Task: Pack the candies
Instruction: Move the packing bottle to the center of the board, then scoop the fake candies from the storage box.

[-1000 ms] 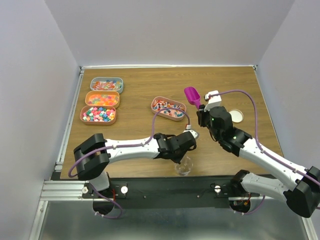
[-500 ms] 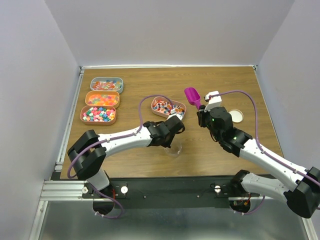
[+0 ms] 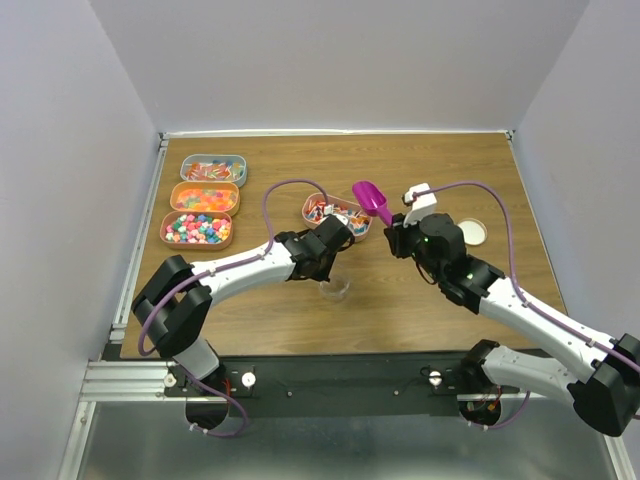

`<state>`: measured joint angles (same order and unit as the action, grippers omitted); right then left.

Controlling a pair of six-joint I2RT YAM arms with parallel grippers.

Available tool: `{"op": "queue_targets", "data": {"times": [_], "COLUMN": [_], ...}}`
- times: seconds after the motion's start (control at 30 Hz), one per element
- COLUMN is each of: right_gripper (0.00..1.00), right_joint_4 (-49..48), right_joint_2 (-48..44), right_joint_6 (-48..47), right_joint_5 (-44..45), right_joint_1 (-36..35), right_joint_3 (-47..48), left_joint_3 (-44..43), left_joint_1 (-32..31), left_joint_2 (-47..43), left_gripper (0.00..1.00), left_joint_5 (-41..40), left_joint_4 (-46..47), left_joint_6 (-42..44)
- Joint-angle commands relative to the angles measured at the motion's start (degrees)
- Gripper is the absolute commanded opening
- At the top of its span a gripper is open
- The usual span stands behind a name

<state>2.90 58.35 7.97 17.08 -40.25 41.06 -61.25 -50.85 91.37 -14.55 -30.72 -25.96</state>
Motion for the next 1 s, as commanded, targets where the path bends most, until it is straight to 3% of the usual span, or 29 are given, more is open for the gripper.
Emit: {"op": "queue_targets", "data": {"times": [0.0, 0.13, 0.27, 0.33, 0.4, 0.43, 0.57, 0.7, 0.97], "right_gripper": [0.01, 0.01, 0.01, 0.01, 0.01, 0.01, 0.01, 0.01, 0.01], "right_joint_4": [-0.5, 0.3, 2.2, 4.7, 7.0, 9.3, 15.1, 22.5, 38.3], "right_joint_2": [0.3, 2.6, 6.1, 9.0, 11.0, 11.7, 17.3, 22.5, 28.7], "right_joint_6": [-0.1, -0.4, -0.9, -1.3, -2.8, -3.4, -6.8, -12.4, -22.4], "right_joint_5": [-7.8, -11.9, -12.8, -14.8, -16.0, -16.5, -20.9, -24.5, -25.6], "right_joint_1": [0.3, 0.3, 0.6, 1.1, 1.9, 2.5, 6.0, 9.0, 11.6], "right_joint_3": [-0.5, 0.8, 3.6, 5.8, 9.2, 10.3, 17.6, 26.0, 38.0], "left_joint_3": [0.5, 0.3, 0.0, 0.1, -0.4, -0.7, -2.7, -7.0, -20.3], "left_joint_1": [0.1, 0.4, 2.8, 5.8, 8.5, 11.4, 19.9, 25.8, 26.8], "left_joint_2": [-0.8, -3.0, -6.6, -9.2, -11.2, -11.6, -10.6, -3.5, 10.7], "left_gripper": [0.18, 0.28, 0.45, 0.49, 0.63, 0.65, 0.67, 0.67, 0.63], "left_joint_5": [1.4, 2.2, 6.4, 9.3, 10.1, 10.2, 10.1, 11.2, 13.8], "left_joint_4": [0.6, -0.1, 1.0, 2.2, 2.7, 3.0, 5.3, 8.0, 6.6], "left_joint_6": [0.1, -0.2, 1.7, 2.5, 4.1, 4.9, 7.7, 9.8, 13.7]}}
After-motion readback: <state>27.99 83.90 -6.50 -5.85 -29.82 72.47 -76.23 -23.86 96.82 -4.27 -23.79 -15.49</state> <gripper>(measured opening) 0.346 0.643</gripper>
